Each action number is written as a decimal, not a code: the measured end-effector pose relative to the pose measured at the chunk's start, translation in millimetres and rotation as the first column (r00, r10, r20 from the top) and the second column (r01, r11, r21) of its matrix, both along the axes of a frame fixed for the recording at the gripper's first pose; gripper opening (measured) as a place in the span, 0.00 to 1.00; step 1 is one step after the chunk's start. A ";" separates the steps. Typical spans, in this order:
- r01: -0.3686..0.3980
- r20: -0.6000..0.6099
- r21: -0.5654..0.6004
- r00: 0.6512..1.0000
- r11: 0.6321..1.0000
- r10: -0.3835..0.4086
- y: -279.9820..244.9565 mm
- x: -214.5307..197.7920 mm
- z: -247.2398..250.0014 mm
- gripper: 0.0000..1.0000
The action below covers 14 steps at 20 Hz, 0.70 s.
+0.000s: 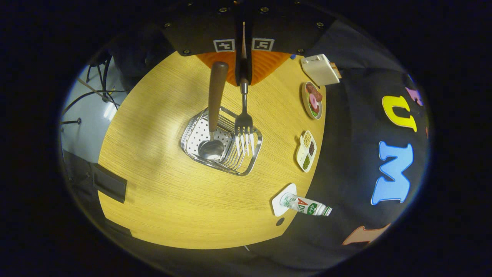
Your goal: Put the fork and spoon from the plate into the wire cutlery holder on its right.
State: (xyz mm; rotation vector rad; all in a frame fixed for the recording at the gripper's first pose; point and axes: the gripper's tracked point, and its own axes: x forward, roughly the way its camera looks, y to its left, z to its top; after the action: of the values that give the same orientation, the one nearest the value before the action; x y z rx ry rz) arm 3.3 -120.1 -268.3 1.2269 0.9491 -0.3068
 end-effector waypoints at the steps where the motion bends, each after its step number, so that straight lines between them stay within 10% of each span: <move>1: 0.003 -0.015 0.027 1.000 1.000 -0.002 -0.2 0.0 1.0 0.02; 14: 0.266 -0.120 0.391 0.964 0.881 -0.237 -8.1 24.4 31.6 0.07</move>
State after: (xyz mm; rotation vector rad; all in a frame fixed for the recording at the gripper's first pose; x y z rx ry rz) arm 27.6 -128.3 -236.7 1.7389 0.9396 -0.3716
